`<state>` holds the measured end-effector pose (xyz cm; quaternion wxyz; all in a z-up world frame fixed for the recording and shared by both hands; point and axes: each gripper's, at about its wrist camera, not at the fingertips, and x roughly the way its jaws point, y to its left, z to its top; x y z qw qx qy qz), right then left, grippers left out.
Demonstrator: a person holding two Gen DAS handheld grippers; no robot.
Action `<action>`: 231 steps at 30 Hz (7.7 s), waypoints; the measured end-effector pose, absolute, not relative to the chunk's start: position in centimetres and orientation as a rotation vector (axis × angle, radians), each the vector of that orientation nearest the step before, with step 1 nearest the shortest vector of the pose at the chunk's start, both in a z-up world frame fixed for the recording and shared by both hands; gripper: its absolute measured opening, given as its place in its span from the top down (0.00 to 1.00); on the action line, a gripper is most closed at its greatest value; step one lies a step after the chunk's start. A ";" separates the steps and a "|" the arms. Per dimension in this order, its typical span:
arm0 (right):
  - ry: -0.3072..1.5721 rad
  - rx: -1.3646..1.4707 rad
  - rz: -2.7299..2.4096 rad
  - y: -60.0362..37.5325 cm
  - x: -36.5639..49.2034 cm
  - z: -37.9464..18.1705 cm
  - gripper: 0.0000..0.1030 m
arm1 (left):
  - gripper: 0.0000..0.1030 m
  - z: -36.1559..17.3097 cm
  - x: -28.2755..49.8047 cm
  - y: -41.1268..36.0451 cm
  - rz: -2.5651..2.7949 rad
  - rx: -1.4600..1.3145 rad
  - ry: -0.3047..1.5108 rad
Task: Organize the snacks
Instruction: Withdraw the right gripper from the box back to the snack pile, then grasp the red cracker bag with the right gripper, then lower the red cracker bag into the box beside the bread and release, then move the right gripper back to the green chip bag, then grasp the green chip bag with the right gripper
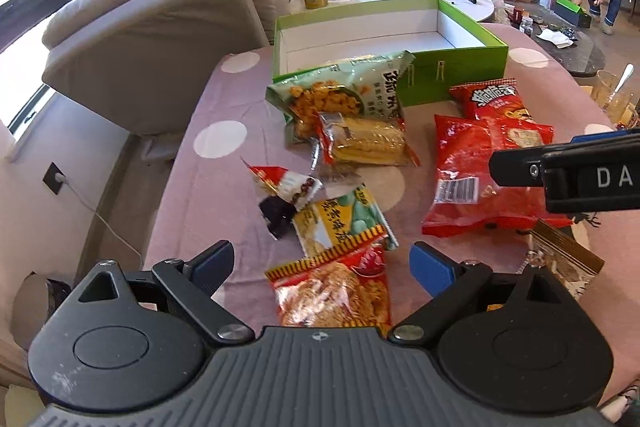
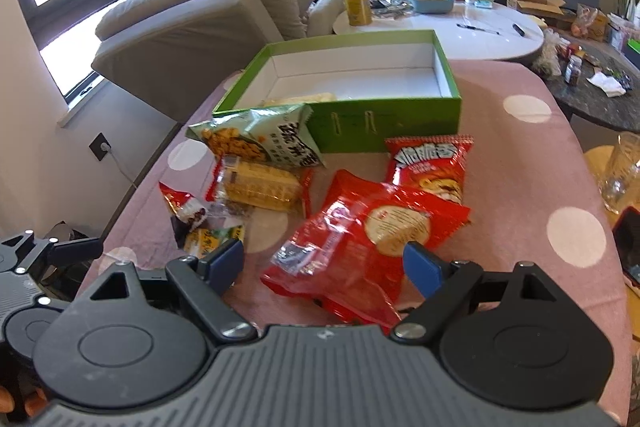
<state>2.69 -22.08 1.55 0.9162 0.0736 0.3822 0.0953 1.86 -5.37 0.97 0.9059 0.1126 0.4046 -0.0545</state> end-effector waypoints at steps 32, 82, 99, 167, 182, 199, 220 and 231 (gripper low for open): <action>0.984 0.387 0.228 -27.1 8.2 -2.6 0.18 | 0.27 -2.1 8.4 -13.8 -0.392 0.173 1.066; 0.916 0.200 0.344 -24.1 7.9 2.1 0.52 | 0.43 2.0 7.8 -13.7 -0.517 0.170 1.002; 0.813 0.286 0.391 -26.4 15.7 6.5 0.52 | 0.43 8.1 15.2 -15.2 -0.457 0.198 0.915; 0.874 0.073 0.297 -22.1 15.1 4.4 0.31 | 0.17 5.4 15.6 -8.8 -0.315 0.190 1.054; 0.889 0.009 0.311 -18.5 12.0 2.9 0.26 | 0.17 3.9 12.4 -2.3 -0.253 0.080 1.065; 0.901 0.057 0.289 -16.0 15.3 0.9 0.25 | 0.18 1.3 14.2 1.6 -0.247 -0.026 1.054; 0.913 0.002 0.264 -14.4 17.6 -0.5 0.23 | 0.28 -0.7 16.6 2.5 -0.350 -0.101 1.017; 0.881 0.103 0.307 -16.2 17.9 -0.7 0.24 | 0.33 -1.6 17.2 2.0 -0.428 -0.110 0.910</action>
